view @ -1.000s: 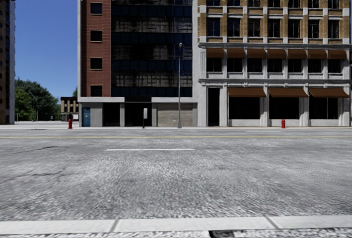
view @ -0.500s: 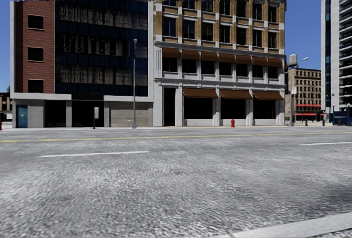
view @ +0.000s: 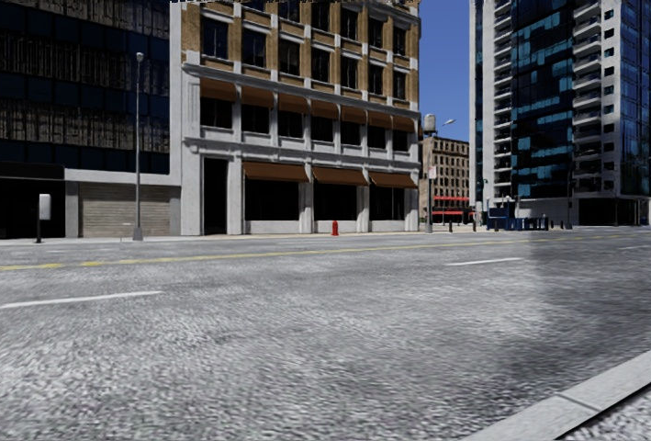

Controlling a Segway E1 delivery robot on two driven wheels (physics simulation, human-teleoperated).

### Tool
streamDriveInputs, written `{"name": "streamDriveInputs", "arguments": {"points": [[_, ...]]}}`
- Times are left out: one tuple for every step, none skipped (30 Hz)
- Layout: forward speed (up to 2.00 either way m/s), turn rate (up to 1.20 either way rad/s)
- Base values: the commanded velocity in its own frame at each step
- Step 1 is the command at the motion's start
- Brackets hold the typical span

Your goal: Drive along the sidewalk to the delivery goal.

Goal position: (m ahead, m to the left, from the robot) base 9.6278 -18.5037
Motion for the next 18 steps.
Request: {"name": "streamDriveInputs", "arguments": {"points": [[0.73, -0.67], [0.73, -0.67], [0.73, -0.67], [0.73, -0.67], [0.73, -0.67], [0.73, -0.67], [0.73, -0.67], [0.73, -0.67], [0.73, -0.67], [0.73, -0.67], [0.73, -0.67], [0.74, -0.67], [0.74, -0.67], [0.74, -0.67], [0.74, -0.67], [0.74, -0.67], [0.74, -0.67], [0.68, -0.66]]}}
